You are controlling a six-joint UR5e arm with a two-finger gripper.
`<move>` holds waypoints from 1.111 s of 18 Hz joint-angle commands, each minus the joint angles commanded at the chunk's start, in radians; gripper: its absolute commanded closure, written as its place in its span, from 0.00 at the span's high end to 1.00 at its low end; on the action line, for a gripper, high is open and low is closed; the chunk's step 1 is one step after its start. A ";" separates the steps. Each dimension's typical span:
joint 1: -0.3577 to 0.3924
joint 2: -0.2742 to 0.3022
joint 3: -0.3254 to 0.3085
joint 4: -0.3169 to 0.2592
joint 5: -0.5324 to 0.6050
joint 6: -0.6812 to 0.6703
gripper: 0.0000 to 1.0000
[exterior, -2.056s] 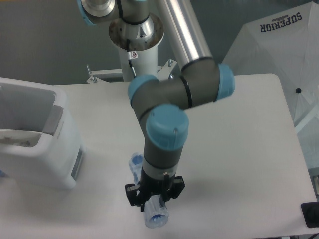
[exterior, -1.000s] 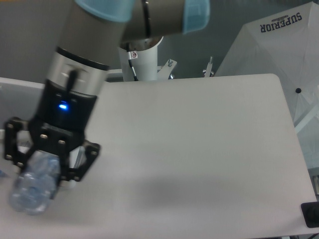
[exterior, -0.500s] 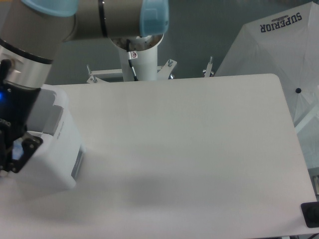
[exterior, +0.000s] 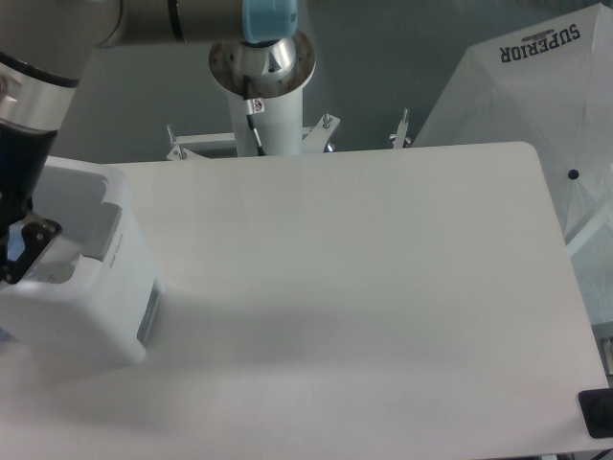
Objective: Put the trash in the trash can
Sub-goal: 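Lower the bottle into the bin and open the gripper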
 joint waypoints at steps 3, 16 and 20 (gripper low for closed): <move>0.000 0.018 -0.037 0.002 0.000 0.002 0.57; 0.000 0.104 -0.218 0.008 0.006 0.084 0.84; 0.002 0.130 -0.247 0.006 0.006 0.110 0.99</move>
